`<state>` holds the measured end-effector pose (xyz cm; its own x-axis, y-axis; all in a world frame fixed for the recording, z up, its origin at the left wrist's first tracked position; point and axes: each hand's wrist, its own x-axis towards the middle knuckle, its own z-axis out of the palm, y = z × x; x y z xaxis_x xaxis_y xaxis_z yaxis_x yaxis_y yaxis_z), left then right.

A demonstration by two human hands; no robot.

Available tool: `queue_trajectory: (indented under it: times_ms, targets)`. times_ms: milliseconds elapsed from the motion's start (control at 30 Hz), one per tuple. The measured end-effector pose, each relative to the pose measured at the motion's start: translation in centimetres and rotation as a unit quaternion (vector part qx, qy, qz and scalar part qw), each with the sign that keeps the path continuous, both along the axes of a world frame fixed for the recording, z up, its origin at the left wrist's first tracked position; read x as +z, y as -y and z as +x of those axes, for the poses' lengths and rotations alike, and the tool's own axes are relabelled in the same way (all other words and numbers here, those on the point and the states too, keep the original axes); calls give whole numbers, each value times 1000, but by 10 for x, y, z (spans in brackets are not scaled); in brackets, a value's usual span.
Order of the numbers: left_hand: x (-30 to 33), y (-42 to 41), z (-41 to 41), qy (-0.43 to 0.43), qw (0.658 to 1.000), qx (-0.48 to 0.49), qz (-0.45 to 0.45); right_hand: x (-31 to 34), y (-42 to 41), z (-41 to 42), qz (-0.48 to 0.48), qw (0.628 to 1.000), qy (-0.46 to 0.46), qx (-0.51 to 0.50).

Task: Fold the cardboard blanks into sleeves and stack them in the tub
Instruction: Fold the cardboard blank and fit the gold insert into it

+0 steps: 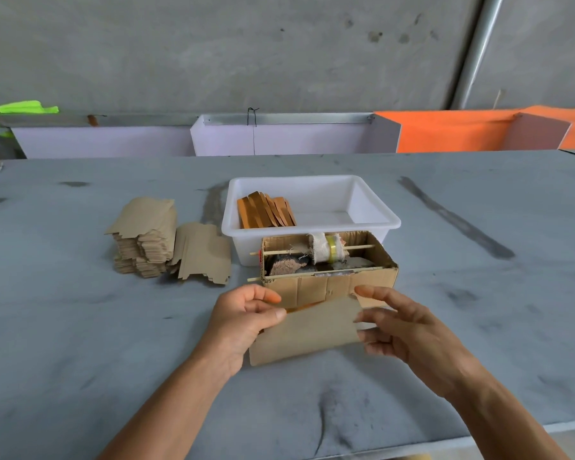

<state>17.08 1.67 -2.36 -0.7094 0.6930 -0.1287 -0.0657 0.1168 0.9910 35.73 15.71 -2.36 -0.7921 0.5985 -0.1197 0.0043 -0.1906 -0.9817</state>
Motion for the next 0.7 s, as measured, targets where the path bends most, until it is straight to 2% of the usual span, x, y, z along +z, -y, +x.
queue_trajectory:
  times_ms: [167,267,400,533,700]
  targets:
    - [1,-4,5,46,999,-6,1,-6,14,3,83,996,0,32]
    - [2,-4,11,57,998,-17,17,-6,19,-3,89,996,-26,-2]
    - [9,6,12,115,989,-50,80,-4,16,-1,95,993,-40,-57]
    - [8,18,13,57,993,-102,30,-4,16,2,81,993,-5,-83]
    - [8,13,21,82,991,-102,-5,2,19,0,44,997,37,-52]
